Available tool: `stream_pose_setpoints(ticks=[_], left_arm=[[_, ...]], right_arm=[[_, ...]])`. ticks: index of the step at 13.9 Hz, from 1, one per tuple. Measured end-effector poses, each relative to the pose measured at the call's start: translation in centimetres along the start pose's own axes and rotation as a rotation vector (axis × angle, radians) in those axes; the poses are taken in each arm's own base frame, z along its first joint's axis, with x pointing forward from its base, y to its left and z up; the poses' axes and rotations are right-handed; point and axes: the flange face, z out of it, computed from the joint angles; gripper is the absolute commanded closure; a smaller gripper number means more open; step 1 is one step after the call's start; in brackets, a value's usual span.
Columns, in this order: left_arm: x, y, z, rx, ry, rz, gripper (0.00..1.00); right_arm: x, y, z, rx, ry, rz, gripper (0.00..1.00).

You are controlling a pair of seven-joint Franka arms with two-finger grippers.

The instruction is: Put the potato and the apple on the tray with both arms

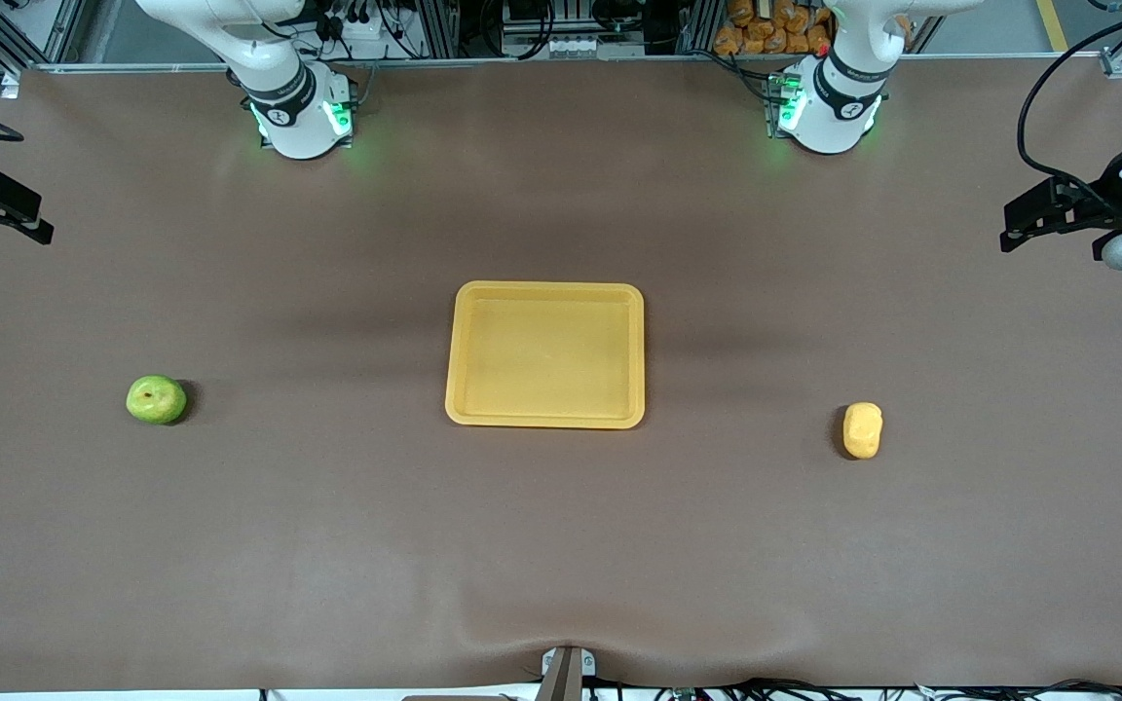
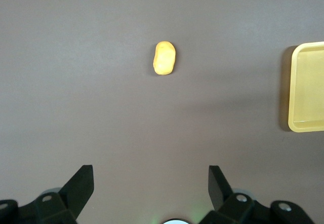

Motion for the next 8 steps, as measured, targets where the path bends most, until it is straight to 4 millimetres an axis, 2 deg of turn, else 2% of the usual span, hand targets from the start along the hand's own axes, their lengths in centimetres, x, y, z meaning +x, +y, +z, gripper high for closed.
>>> stream_pose_setpoints(ticks=[8], left_arm=[[-0.02, -0.73, 0.48, -0.001, -0.01, -0.013, 0.0]], right_arm=[[0.0, 0.05, 0.01, 0.0, 0.0, 0.001, 0.0]])
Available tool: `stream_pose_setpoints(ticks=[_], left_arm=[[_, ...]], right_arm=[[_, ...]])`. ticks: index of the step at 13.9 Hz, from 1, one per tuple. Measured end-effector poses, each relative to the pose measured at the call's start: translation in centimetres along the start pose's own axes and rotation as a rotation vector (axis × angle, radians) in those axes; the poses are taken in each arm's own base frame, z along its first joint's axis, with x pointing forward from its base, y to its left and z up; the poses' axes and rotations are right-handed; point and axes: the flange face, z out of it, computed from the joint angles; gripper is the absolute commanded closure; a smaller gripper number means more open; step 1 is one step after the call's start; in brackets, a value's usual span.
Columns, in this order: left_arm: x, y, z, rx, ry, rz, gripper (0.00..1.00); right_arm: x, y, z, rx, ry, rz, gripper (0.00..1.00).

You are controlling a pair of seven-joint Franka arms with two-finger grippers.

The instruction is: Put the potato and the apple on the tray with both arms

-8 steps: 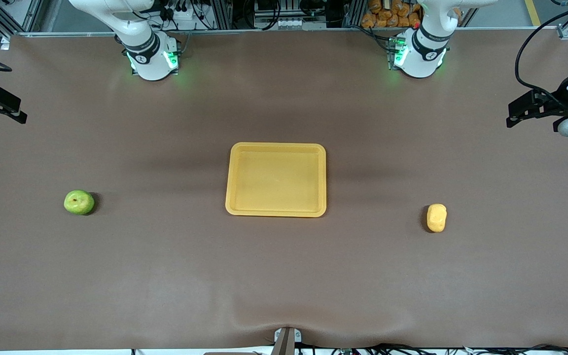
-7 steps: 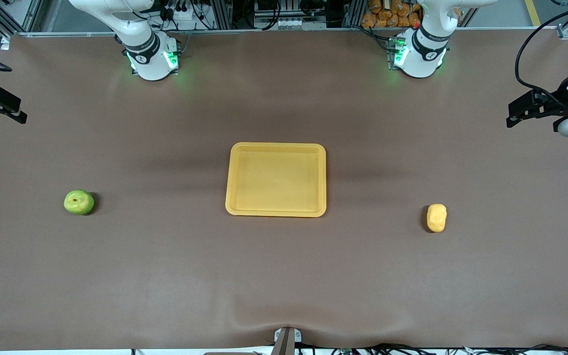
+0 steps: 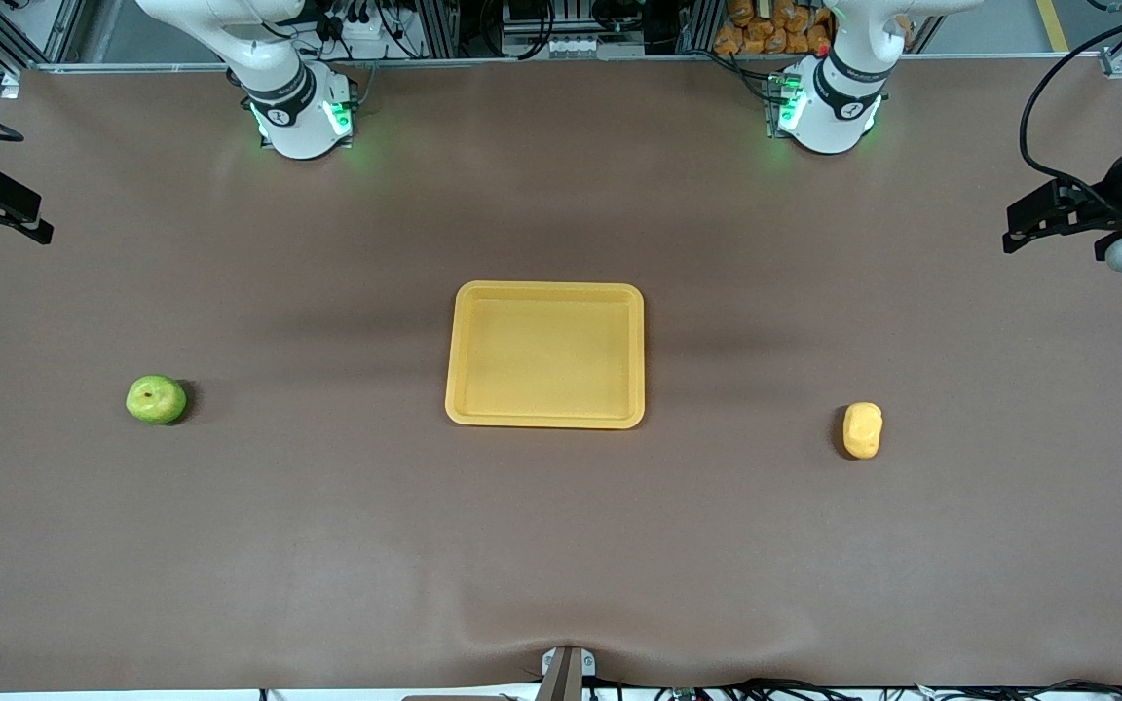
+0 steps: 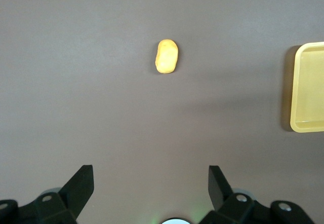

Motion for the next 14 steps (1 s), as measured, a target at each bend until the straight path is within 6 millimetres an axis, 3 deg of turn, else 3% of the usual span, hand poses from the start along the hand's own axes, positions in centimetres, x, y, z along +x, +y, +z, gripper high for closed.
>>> stream_pose_setpoints(ticks=[4, 6, 12, 14], left_arm=[[0.0, -0.2, 0.5, -0.001, -0.016, -0.006, 0.0], [0.4, -0.2, 1.7, -0.004, -0.041, -0.007, 0.0], [4.7, 0.0, 11.0, -0.021, -0.174, -0.002, 0.0], [6.8, 0.1, 15.0, -0.022, -0.176, -0.001, 0.0]], right_arm=[[0.4, 0.0, 0.6, 0.0, -0.011, 0.0, 0.0], [0.5, 0.0, 0.8, 0.0, -0.014, 0.0, 0.0], [1.1, 0.1, 1.1, -0.003, 0.004, 0.001, 0.0], [1.9, 0.2, 2.3, -0.003, -0.011, 0.002, 0.0]])
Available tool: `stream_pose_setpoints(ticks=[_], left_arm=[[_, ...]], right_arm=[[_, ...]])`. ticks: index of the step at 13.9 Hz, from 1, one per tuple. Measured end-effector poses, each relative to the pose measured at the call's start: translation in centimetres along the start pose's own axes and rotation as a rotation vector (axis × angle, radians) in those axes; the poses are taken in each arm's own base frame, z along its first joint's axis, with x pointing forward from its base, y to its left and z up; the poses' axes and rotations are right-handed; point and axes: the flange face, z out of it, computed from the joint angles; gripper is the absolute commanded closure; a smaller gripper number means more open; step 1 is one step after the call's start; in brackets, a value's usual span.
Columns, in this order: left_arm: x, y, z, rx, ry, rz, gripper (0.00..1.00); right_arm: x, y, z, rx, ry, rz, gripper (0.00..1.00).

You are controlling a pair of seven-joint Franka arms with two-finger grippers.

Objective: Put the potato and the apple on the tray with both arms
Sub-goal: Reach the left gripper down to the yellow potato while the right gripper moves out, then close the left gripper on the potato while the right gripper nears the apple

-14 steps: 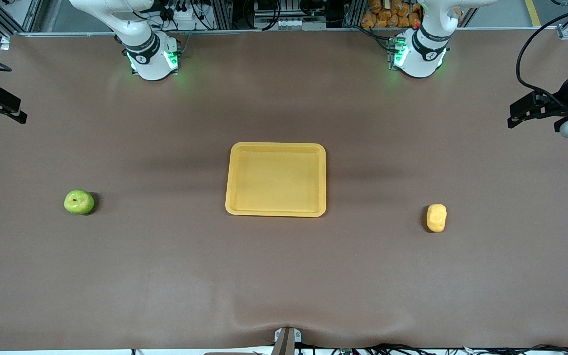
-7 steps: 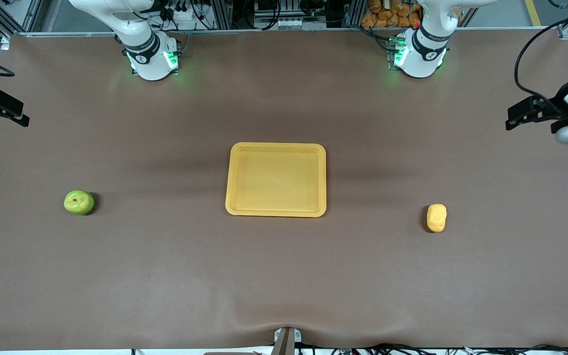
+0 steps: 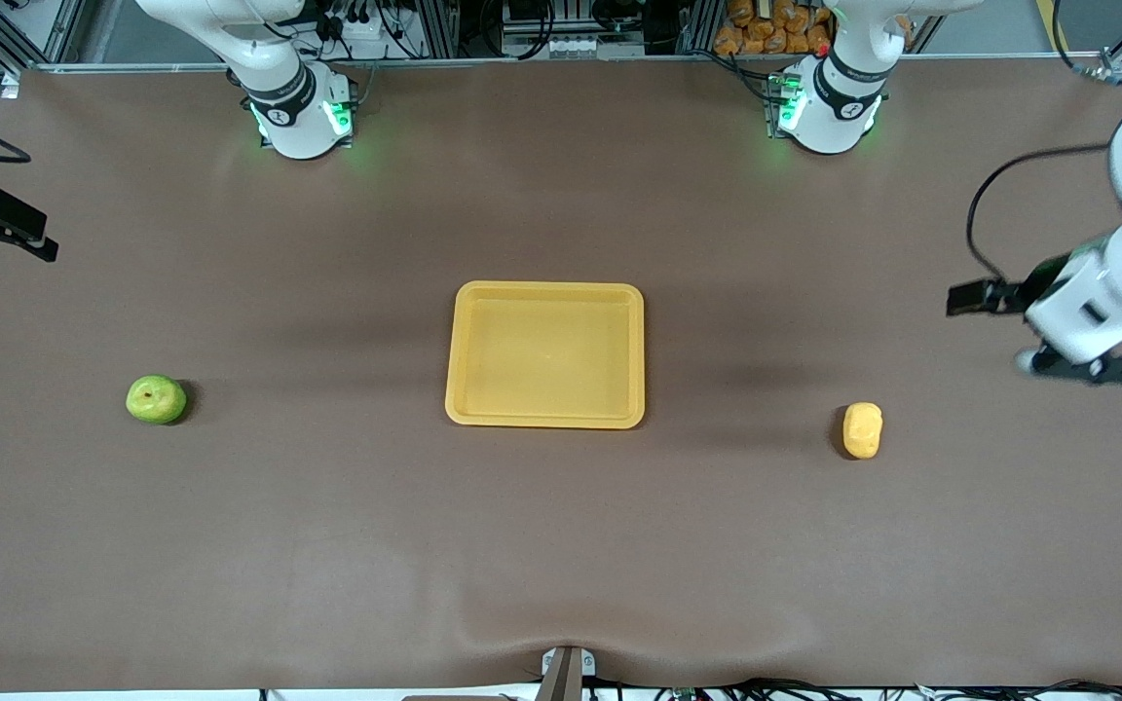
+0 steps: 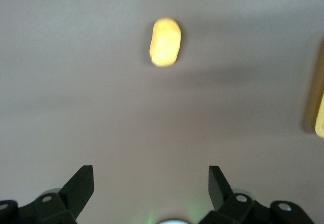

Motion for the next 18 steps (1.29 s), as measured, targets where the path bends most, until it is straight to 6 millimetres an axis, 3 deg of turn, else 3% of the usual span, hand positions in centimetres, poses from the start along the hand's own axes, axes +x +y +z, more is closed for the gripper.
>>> stream_pose_setpoints(ticks=[6, 9, 13, 16, 18], left_arm=[[6.9, 0.6, 10.6, -0.004, 0.044, -0.04, 0.0], [9.1, 0.8, 15.8, -0.008, 0.101, -0.086, 0.0], [8.7, 1.9, 22.8, -0.014, 0.15, -0.094, 0.0], [7.9, 2.1, 26.8, -0.018, 0.185, -0.091, 0.0], [7.8, 2.1, 28.6, 0.002, 0.178, -0.071, 0.72]], right_arm=[[3.4, 0.2, 5.6, 0.001, -0.077, 0.001, 0.0], [3.8, 0.4, 6.6, 0.001, -0.096, 0.005, 0.0], [4.1, 0.6, 7.4, 0.001, -0.111, 0.008, 0.0], [4.7, 1.7, 9.2, 0.004, -0.142, 0.027, 0.0], [5.2, 3.1, 10.9, 0.007, -0.167, 0.049, 0.0]])
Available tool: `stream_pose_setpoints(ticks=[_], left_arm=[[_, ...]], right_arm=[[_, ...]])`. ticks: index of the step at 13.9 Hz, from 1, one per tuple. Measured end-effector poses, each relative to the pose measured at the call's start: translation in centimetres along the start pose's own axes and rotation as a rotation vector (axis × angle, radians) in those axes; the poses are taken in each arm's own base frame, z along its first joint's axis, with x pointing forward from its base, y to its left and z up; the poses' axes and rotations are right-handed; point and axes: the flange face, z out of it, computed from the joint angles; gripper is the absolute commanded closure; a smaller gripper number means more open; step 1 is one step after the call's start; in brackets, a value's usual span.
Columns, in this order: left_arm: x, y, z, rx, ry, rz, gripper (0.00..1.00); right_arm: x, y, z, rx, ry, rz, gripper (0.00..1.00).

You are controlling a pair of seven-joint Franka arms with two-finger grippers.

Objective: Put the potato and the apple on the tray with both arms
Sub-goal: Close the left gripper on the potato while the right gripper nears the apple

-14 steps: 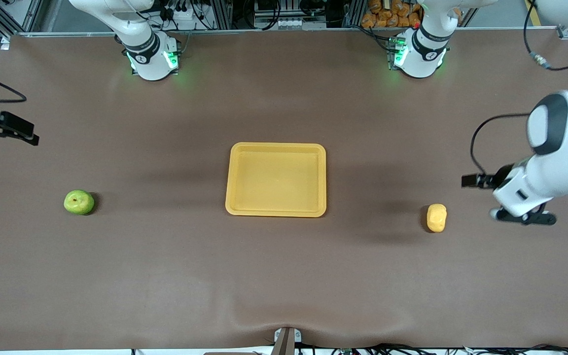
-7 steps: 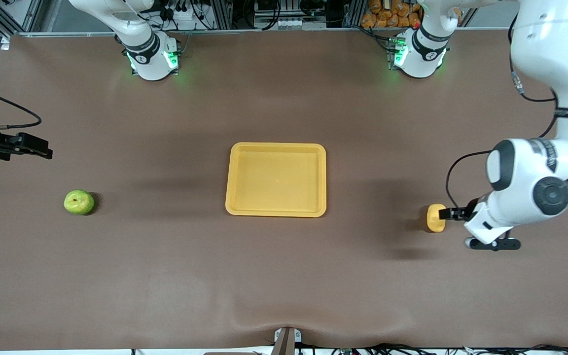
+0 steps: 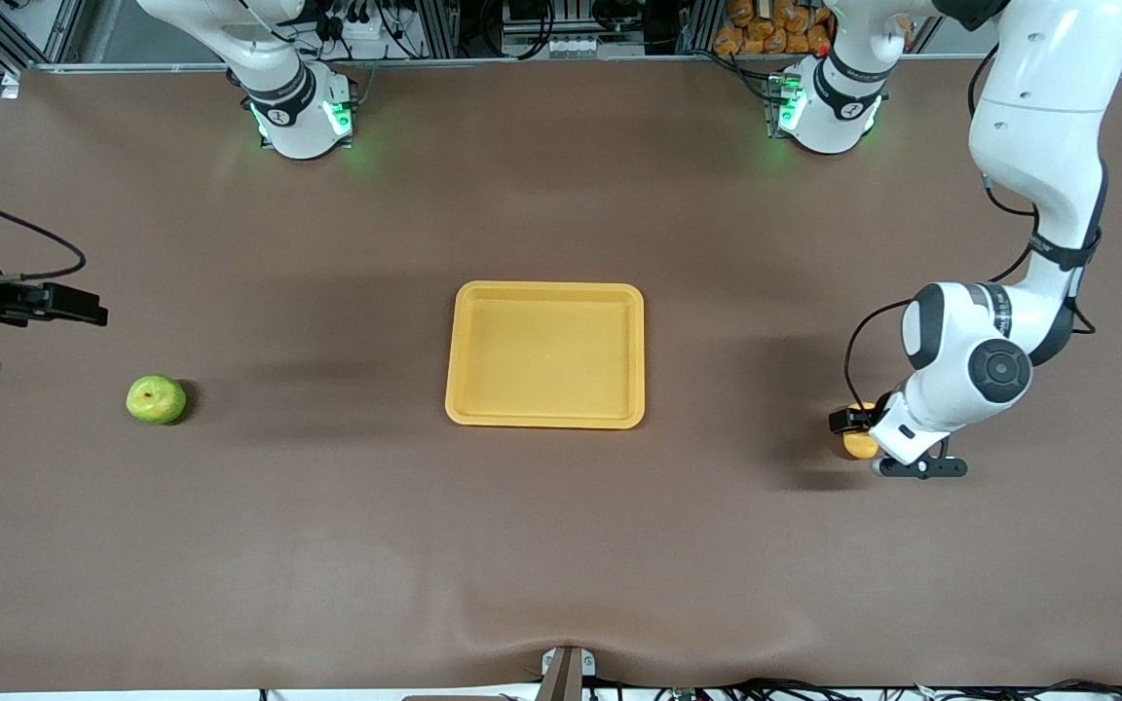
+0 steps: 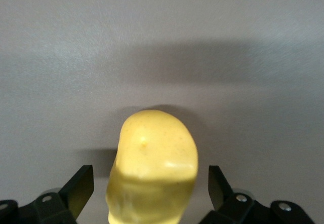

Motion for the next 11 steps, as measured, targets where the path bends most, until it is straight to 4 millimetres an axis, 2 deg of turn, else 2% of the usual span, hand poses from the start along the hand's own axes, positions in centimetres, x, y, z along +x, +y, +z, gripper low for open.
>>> stream_pose_setpoints(ticks=[1, 2, 6, 8, 9, 11], left_arm=[[0.0, 0.0, 0.4, 0.009, 0.0, 0.009, 0.92], [0.0, 0.0, 0.4, 0.013, 0.002, 0.015, 0.98], [0.8, 0.2, -0.7, 0.014, 0.03, -0.017, 0.96], [1.4, 0.9, -3.0, 0.008, 0.069, -0.061, 0.89], [1.6, 2.0, -4.6, 0.003, 0.086, -0.078, 0.89], [0.9, 6.4, -7.7, 0.003, 0.065, -0.093, 0.89]], right_arm=[[0.5, 0.7, 0.9, 0.002, -0.01, 0.01, 0.0], [1.0, 1.3, 1.8, 0.004, -0.023, 0.02, 0.0], [2.8, 3.9, 5.7, 0.013, -0.071, 0.059, 0.0], [3.6, 5.8, 8.0, 0.019, -0.076, 0.087, 0.0], [4.0, 6.8, 9.2, 0.02, -0.069, 0.101, 0.0], [4.4, 7.8, 11.4, 0.022, -0.064, 0.115, 0.0]])
